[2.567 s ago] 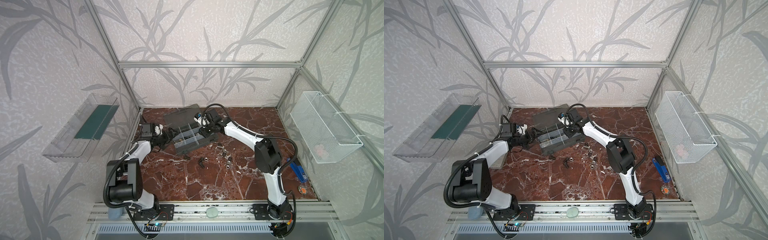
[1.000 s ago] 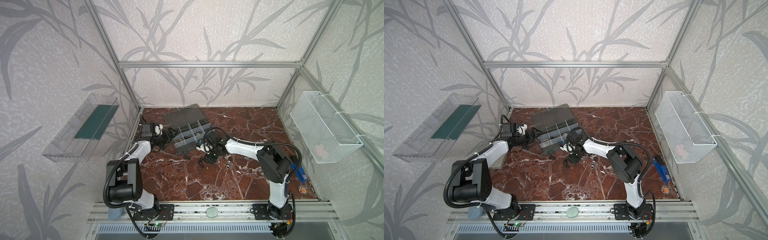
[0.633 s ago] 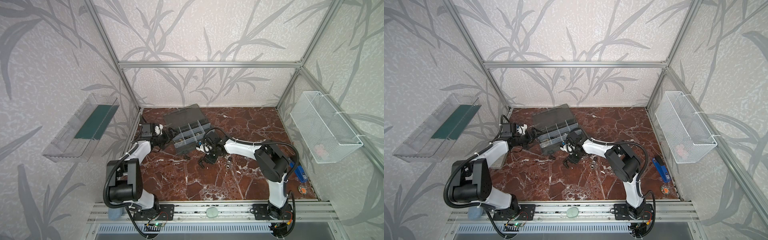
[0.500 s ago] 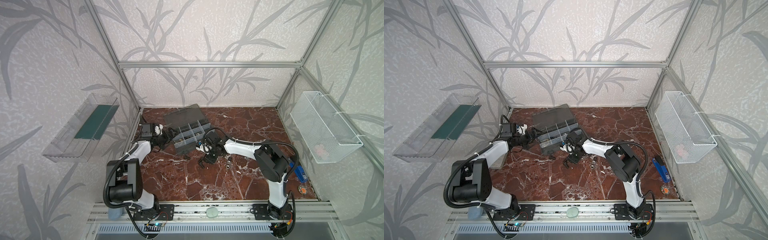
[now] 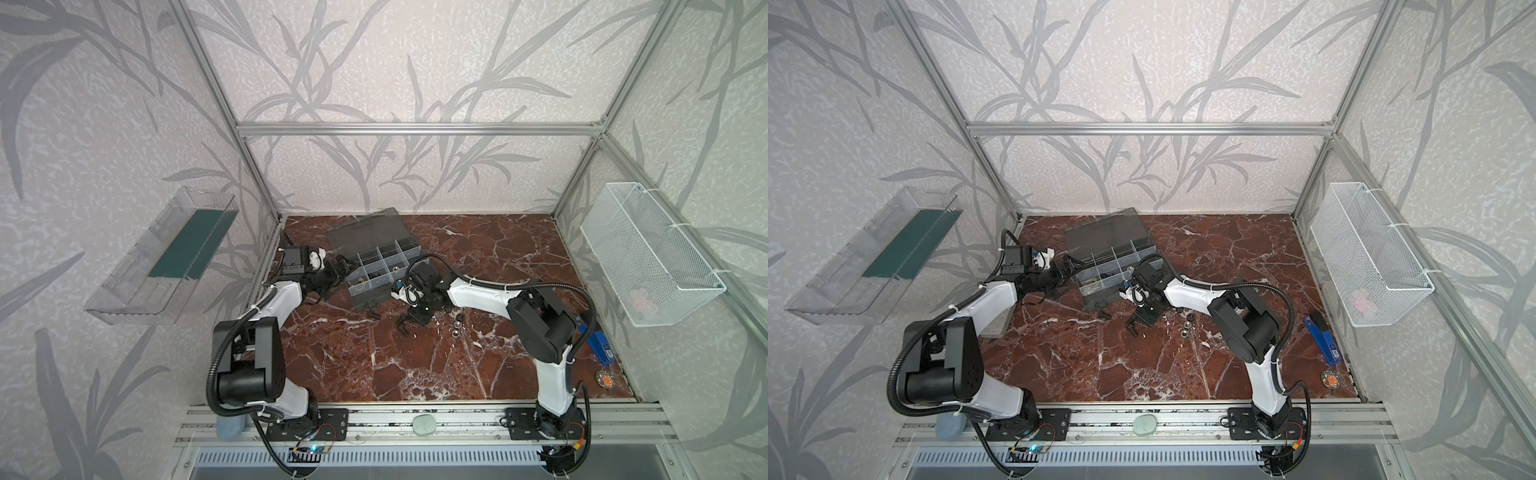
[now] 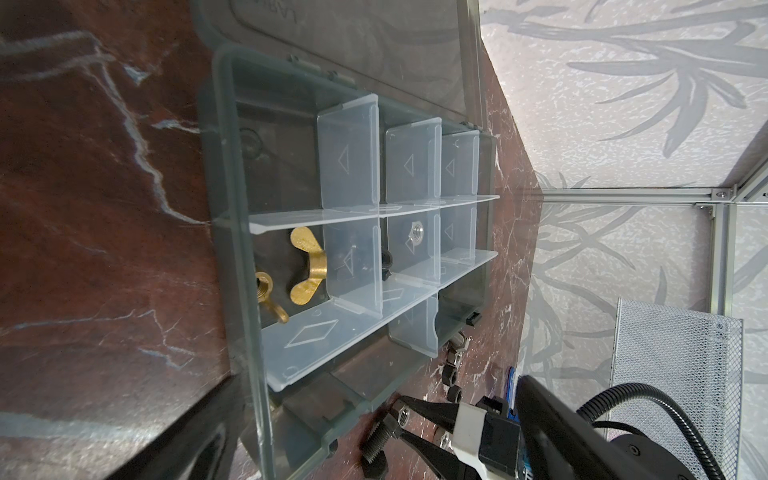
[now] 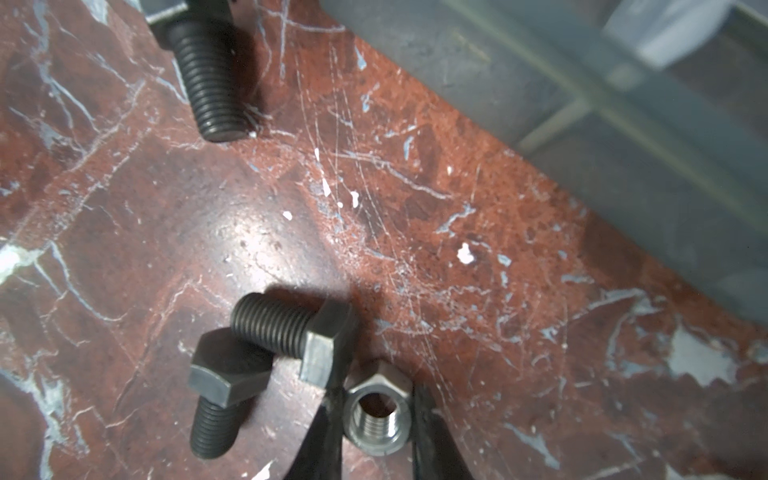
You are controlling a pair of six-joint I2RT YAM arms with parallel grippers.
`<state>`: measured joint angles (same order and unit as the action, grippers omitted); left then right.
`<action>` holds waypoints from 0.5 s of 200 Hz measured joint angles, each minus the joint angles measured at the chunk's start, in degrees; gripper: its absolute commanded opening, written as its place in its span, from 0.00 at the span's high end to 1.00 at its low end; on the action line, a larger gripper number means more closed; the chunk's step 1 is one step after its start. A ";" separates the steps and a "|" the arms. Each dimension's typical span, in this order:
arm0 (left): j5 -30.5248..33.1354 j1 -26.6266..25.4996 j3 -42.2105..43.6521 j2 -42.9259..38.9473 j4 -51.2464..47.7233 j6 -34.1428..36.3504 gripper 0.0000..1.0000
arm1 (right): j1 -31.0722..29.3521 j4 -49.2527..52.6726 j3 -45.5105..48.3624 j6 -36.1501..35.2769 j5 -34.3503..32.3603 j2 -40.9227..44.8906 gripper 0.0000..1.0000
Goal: Sort the screws and nuts into containers
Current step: 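Lower the right gripper and close it on the silver hex nut, then lift the silver hex nut and carry it over the organizer box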
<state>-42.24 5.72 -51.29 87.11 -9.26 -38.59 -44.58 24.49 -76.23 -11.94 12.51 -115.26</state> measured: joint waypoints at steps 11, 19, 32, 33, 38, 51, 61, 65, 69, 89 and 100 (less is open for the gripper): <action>0.00 0.00 0.00 0.00 0.00 0.00 0.01 | 0.00 0.00 0.00 0.00 -0.02 0.00 0.90; 0.00 0.00 0.00 0.00 0.00 0.00 0.01 | 0.00 0.00 0.00 0.00 -0.02 0.00 0.93; 0.00 0.00 0.00 0.00 0.00 0.00 0.00 | 0.00 0.02 0.00 -0.02 -0.02 0.00 0.98; 0.00 0.00 0.00 0.00 0.00 0.00 0.01 | 0.00 0.02 0.00 -0.02 -0.02 0.00 0.98; 0.00 0.00 0.00 0.00 0.00 0.00 0.00 | 0.00 0.02 0.00 -0.02 -0.02 0.00 0.99; 0.00 0.00 0.00 0.00 0.00 0.00 0.00 | 0.00 0.15 -0.11 -0.07 -0.04 0.00 1.00; 0.00 0.00 0.00 0.00 0.00 0.00 0.01 | 0.07 0.24 -0.15 -0.11 -0.07 0.00 1.00; 0.00 0.00 0.00 0.00 0.00 0.02 0.00 | 0.15 0.28 -0.20 -0.15 -0.07 0.00 1.00; 0.00 0.00 0.00 0.00 0.00 0.02 0.00 | 0.31 0.35 -0.22 -0.17 -0.07 0.00 1.00; -0.02 0.00 0.00 0.00 0.00 0.02 0.01 | 0.79 1.36 -0.63 -0.50 -0.02 0.02 1.00; -0.02 0.00 0.00 0.00 0.00 0.02 0.01 | 1.38 2.03 -0.83 -0.70 -0.02 0.04 1.00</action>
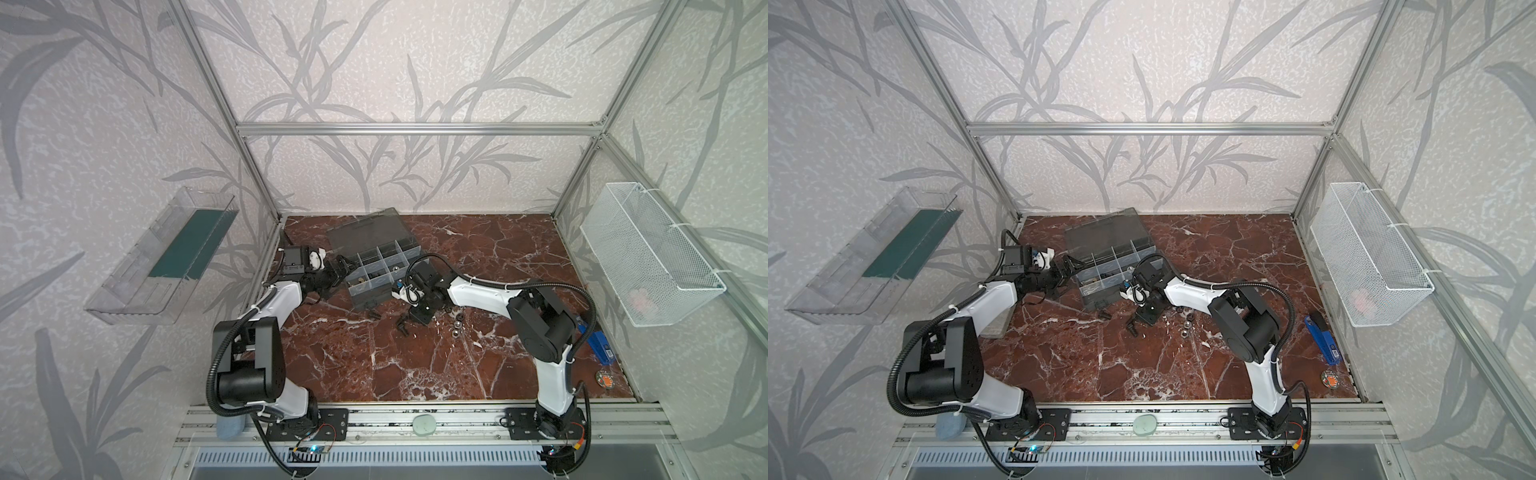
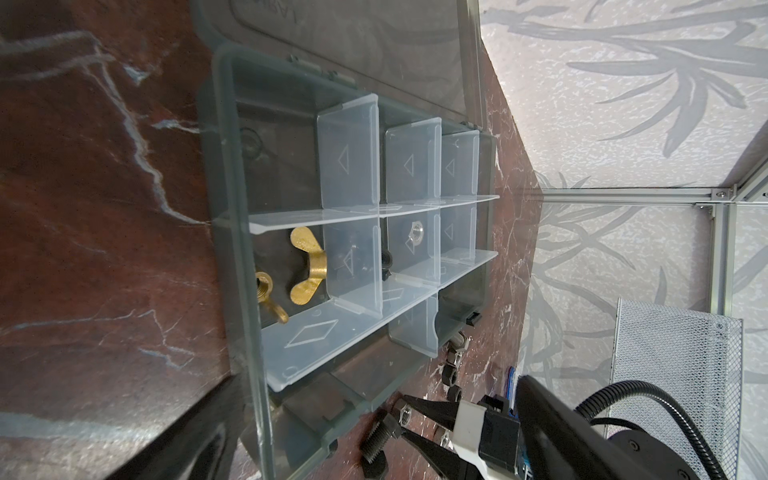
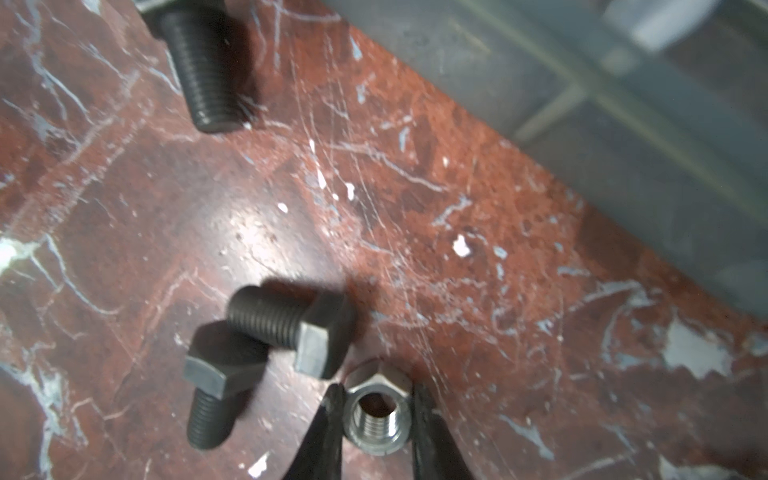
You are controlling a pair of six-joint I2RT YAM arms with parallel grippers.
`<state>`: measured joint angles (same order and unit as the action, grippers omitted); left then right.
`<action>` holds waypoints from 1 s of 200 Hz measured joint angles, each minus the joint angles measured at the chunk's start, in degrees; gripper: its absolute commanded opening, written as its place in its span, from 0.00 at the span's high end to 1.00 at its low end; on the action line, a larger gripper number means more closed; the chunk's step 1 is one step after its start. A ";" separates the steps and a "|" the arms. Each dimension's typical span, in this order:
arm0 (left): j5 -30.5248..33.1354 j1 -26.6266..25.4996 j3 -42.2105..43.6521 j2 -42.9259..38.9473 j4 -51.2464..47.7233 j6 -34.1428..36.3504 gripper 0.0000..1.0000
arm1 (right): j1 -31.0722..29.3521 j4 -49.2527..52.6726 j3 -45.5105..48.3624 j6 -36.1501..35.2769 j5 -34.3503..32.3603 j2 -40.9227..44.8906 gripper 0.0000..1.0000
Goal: Sort the screws and nuts into containers
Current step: 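Lift the silver hex nut and carry it over the organizer box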
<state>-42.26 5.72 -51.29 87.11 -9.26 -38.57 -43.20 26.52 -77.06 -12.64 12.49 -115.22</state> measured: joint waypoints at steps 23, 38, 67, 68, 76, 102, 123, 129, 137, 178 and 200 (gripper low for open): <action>-0.02 0.00 0.00 0.00 0.00 0.00 0.01 | 1.84 1.16 -0.87 -0.59 0.09 0.44 1.00; -0.02 0.00 0.00 0.00 0.00 0.00 0.01 | 3.02 1.60 -2.38 -0.90 0.26 0.94 1.00; -0.02 0.00 0.00 0.00 0.00 0.00 0.01 | 4.63 1.84 -8.07 -1.40 0.66 1.27 1.00; -0.02 0.00 0.00 0.00 0.00 0.00 0.01 | 4.72 1.79 -8.44 -1.42 0.68 1.27 1.00; -0.02 0.00 0.00 0.00 0.00 0.00 0.01 | 4.96 1.66 -10.10 -1.60 0.68 1.27 1.00; -0.02 0.00 0.00 0.00 0.00 0.00 0.01 | 5.25 0.68 -16.00 -1.99 0.61 0.96 1.00; -0.07 0.00 0.00 0.00 0.00 0.00 0.01 | 5.53 -0.66 -21.05 -1.79 0.33 -0.81 1.00; -0.07 0.00 0.00 0.00 0.02 -0.02 0.01 | 5.53 -1.20 -22.45 -1.64 -0.02 -1.55 1.00; -0.09 0.00 0.00 0.00 0.07 -0.04 0.01 | 5.55 -1.75 -24.00 -1.29 -0.48 -2.60 1.00; -0.42 0.00 0.04 -0.02 0.72 -0.63 0.01 | 5.81 -3.78 -29.55 0.72 -4.52 -9.09 1.00; -0.66 0.00 0.24 -0.28 1.07 -1.05 0.01 | 5.81 -4.37 -30.49 1.70 -6.29 -11.69 1.00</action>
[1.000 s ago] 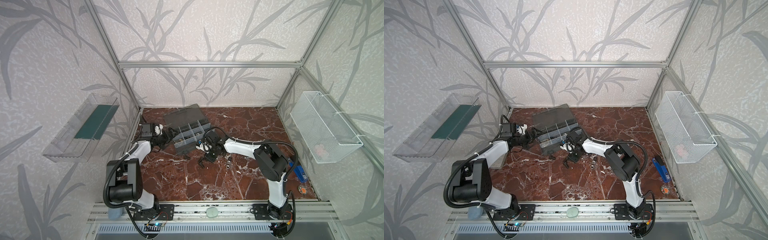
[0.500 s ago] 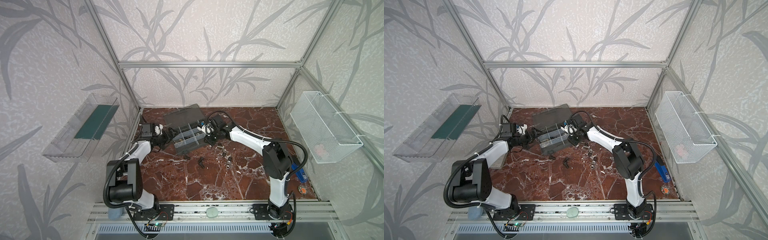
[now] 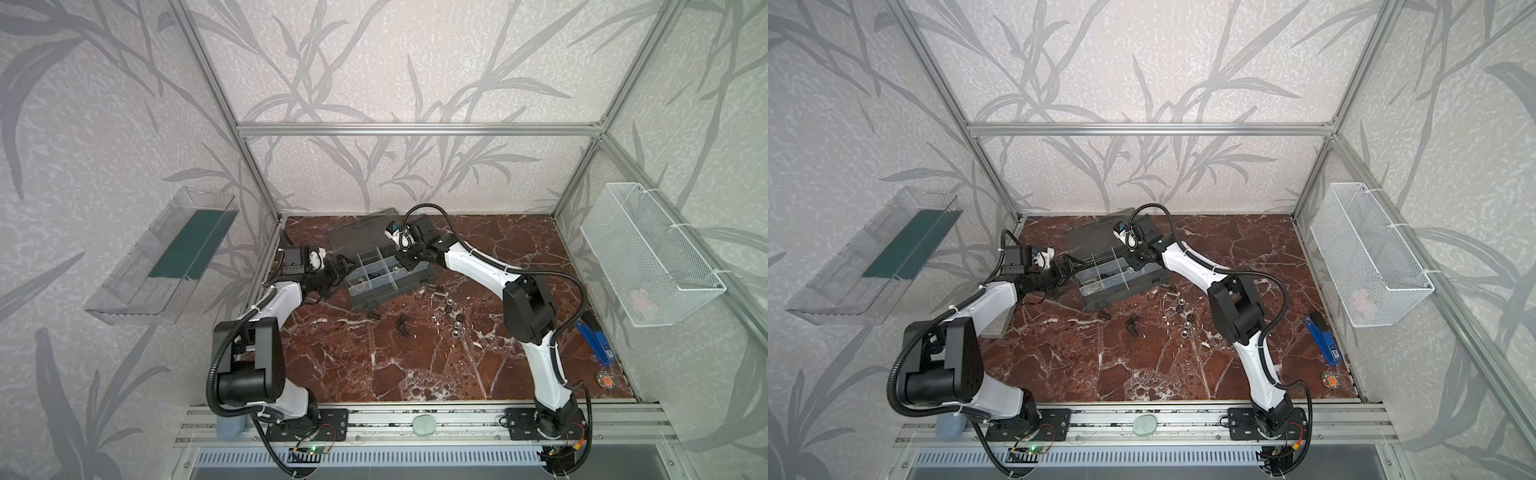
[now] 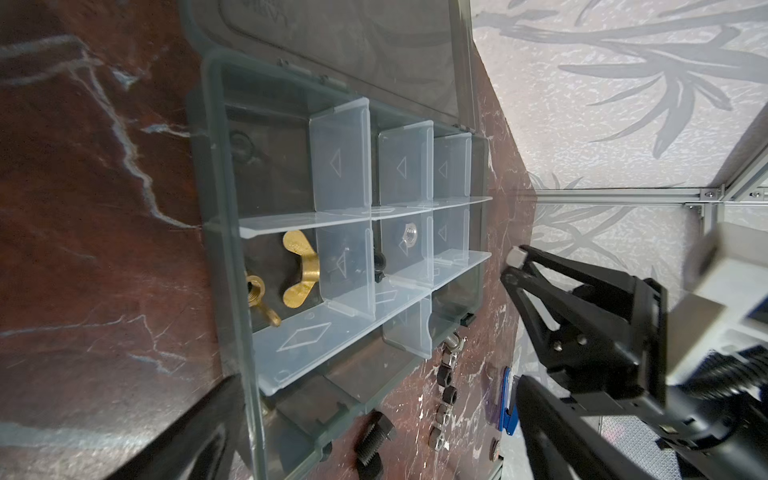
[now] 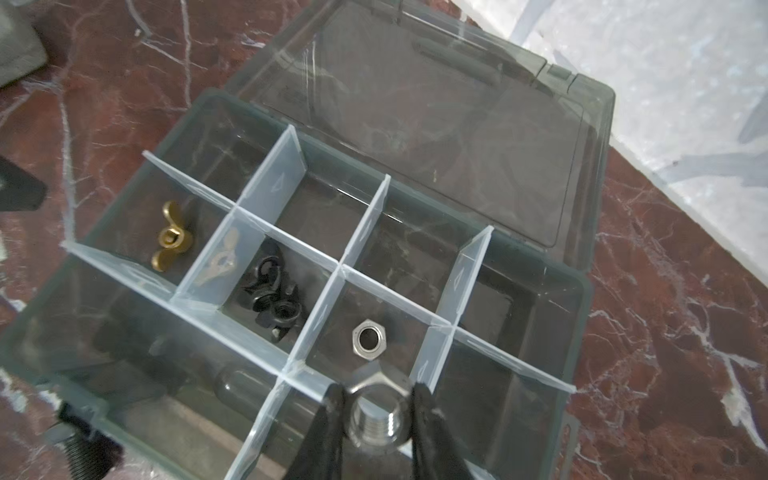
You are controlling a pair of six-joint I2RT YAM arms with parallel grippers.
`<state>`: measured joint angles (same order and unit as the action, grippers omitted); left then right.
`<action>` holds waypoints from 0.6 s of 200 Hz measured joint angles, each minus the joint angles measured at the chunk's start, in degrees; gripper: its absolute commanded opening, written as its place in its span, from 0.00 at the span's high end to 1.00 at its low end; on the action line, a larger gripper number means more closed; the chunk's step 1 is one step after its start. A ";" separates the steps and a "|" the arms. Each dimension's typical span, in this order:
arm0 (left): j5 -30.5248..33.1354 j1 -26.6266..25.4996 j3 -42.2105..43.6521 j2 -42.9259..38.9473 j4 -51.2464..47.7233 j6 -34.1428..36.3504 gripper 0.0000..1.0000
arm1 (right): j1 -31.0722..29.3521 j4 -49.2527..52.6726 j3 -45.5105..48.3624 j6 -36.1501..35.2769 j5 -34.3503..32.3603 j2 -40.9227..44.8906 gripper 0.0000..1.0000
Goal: Sort the screws and nuts into containers
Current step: 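Lift the silver hex nut and carry it over the organizer box, then lower the nut into the silver nut compartment and open the right gripper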
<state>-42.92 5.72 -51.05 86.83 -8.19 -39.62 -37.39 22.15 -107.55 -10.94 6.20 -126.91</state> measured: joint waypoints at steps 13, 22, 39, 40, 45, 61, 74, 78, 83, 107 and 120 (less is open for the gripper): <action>-0.13 0.00 0.22 -0.39 0.02 -0.07 0.01 | 0.02 -0.11 -1.14 0.33 -0.66 -1.51 1.00; -0.22 0.00 0.31 -0.55 0.02 -0.07 0.01 | 0.02 -0.20 -1.95 0.55 -1.01 -2.43 1.00; -0.28 0.00 0.31 -0.61 0.04 -0.07 0.00 | 0.00 -0.37 -2.91 0.98 -1.36 -3.65 0.99; -0.26 0.00 0.31 -0.61 0.04 -0.07 0.00 | 0.00 -0.37 -2.99 1.03 -1.40 -3.74 0.99; -0.28 0.00 0.31 -0.61 0.02 -0.07 0.00 | 0.00 -0.37 -3.30 1.11 -1.53 -4.02 0.99; -0.31 0.00 0.31 -0.61 0.04 -0.07 0.01 | 0.02 -0.48 -3.96 1.36 -1.97 -4.66 0.96; -0.33 0.00 0.31 -0.61 0.02 -0.07 0.01 | 0.02 -0.63 -4.26 1.49 -2.34 -5.03 0.93; -0.35 0.00 0.31 -0.61 0.02 -0.07 0.00 | 0.02 -0.70 -4.26 1.49 -2.40 -5.09 0.92; -0.39 0.00 0.31 -0.61 0.02 -0.07 0.01 | 0.02 -0.68 -4.26 1.51 -2.54 -5.20 0.91; -0.55 0.00 0.31 -0.61 0.02 -0.04 0.00 | 0.02 -0.48 -4.59 1.51 -2.82 -5.97 0.85; -0.63 0.00 0.31 -0.61 0.04 -0.07 0.00 | 0.02 -0.44 -4.98 1.51 -2.86 -6.45 0.82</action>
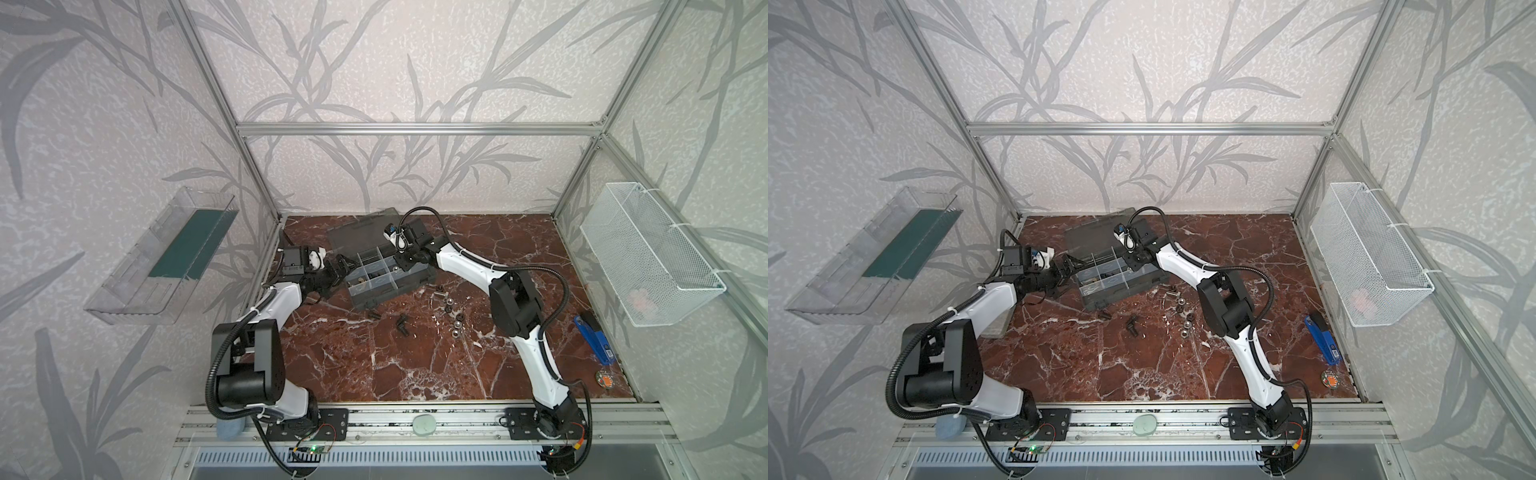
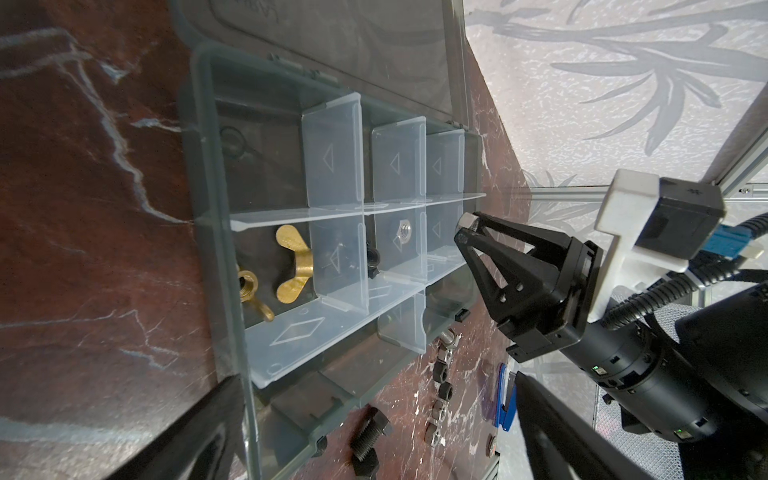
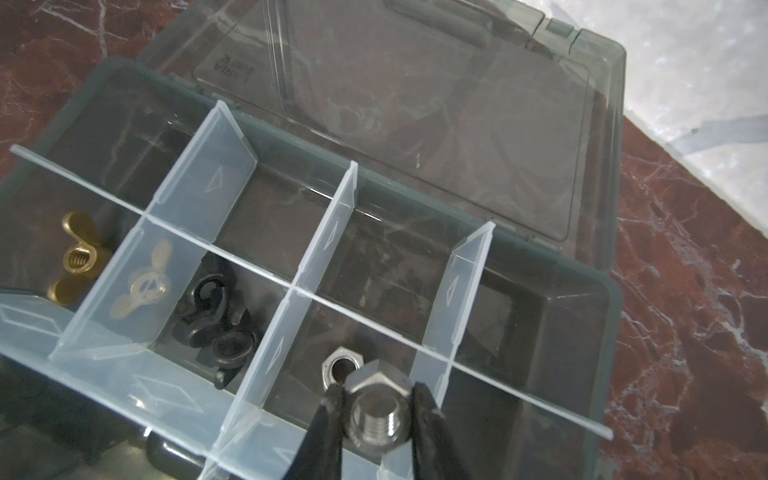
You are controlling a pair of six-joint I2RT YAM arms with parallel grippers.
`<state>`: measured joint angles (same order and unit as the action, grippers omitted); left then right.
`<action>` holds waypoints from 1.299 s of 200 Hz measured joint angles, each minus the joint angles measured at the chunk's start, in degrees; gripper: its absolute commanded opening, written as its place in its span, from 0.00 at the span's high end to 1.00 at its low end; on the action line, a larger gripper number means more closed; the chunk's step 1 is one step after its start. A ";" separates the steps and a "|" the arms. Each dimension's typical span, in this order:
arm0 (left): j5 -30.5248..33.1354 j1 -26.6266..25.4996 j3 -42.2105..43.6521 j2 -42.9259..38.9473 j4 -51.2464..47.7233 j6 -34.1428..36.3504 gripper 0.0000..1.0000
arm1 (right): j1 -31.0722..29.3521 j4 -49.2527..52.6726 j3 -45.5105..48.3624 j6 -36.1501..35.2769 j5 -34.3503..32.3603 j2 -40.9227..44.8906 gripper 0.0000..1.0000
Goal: Sort the screws and nuts into containers
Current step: 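Lower the nut into the silver nut compartment and open the right gripper, then move the right gripper over the cluster of silver and black nuts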
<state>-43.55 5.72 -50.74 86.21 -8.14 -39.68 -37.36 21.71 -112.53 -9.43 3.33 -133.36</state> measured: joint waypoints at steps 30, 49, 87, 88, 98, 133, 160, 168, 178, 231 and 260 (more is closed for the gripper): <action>-0.07 0.00 0.00 0.00 0.00 0.02 0.01 | 0.02 0.02 -0.22 0.04 -0.31 -0.11 0.74; -0.07 0.00 0.00 0.00 0.00 0.02 0.00 | 0.04 0.04 -0.22 0.20 -0.37 -0.11 0.69; -0.07 0.00 0.00 0.00 0.00 0.04 0.00 | 0.04 0.09 -0.22 0.22 -0.48 -0.11 0.61; -0.07 0.00 0.00 0.00 0.00 0.04 0.00 | 0.04 0.09 -0.24 0.22 -0.48 -0.11 0.61; -0.07 0.00 0.00 0.00 0.00 0.04 0.01 | 0.04 0.15 -0.24 0.24 -0.50 -0.11 0.60; -0.07 0.00 0.00 0.00 0.02 0.04 0.01 | 0.04 0.24 0.79 0.22 -0.87 0.55 0.59; -0.11 0.00 0.00 0.00 0.09 0.02 0.01 | 0.04 0.44 7.23 0.24 -1.42 5.35 0.58; -0.15 0.00 0.00 0.00 0.13 0.02 0.00 | 0.04 0.59 9.49 0.24 -1.55 7.32 0.58; -0.20 0.00 0.00 0.02 0.35 0.02 0.01 | 0.04 0.83 12.55 0.44 -1.88 10.34 0.57; -0.72 0.00 0.00 0.33 1.33 -0.02 0.01 | 0.31 4.92 27.91 4.20 -2.43 26.73 0.54; -1.01 0.00 0.00 0.66 1.36 -0.04 0.01 | 0.31 10.19 34.49 8.02 -2.45 30.71 0.52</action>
<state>-44.56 5.72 -50.74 86.87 -6.79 -39.72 -37.06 31.90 -78.04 -1.41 0.89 -102.65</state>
